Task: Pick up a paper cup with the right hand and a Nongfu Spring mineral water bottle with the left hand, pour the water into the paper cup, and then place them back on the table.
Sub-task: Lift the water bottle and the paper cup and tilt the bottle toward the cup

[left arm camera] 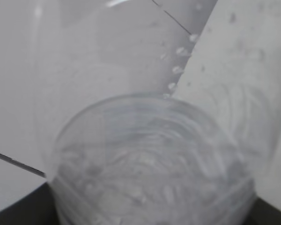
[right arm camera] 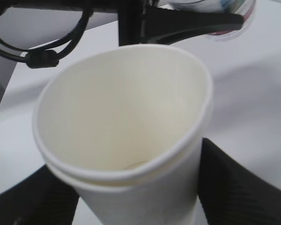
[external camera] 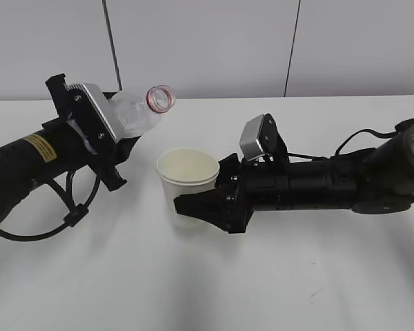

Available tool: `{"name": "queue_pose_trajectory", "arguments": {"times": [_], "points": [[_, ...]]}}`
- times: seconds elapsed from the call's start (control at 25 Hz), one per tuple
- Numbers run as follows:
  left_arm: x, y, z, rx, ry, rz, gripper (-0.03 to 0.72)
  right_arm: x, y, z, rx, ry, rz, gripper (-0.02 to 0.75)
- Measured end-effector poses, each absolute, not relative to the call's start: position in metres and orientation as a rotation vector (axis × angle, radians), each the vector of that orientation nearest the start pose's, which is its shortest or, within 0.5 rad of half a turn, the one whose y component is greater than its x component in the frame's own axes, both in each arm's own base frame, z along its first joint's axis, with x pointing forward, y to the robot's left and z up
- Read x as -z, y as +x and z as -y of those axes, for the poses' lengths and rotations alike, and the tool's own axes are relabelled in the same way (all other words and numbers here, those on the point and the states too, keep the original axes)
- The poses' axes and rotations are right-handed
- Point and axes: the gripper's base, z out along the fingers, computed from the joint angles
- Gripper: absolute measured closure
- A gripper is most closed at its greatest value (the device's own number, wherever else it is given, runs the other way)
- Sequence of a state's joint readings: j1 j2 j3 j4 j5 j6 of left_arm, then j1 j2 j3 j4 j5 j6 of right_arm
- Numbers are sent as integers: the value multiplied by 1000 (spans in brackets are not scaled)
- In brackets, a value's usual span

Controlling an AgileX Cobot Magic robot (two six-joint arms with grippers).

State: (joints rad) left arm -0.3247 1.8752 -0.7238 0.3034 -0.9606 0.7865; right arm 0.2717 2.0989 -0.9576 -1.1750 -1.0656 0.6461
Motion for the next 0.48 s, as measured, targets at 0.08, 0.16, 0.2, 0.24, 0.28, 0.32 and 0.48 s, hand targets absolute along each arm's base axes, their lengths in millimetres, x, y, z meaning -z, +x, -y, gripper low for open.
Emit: {"name": "queue_pose_trajectory", "arguments": {"times": [0.08,0.16,0.2,0.24,0.28,0.32,0.48], "points": [[-163,325,132,-290,1153,-1229,266,-117,331,-175,-992,-1053,-1652,213],[-164,326,131,-302,1136,-1217,266,-117,328,-180,-1005,-1075,-1646,213],[-165,326,131,-306,1130,-1216,266,-117,327,-182,-1012,-1083,-1647,213],[-165,326,131,-308,1130,-1216,266,-117,327,-183,-1018,-1081,-1650,213],[-165,326,131,-309,1128,-1218,266,-118,328,-183,-1021,-1078,-1650,213],[-165,326,130,-312,1123,-1217,266,-119,328,-183,-1026,-1073,-1655,213],[-170,327,130,-346,1103,-1163,266,-120,330,-184,-1031,-1064,-1657,213]]}}
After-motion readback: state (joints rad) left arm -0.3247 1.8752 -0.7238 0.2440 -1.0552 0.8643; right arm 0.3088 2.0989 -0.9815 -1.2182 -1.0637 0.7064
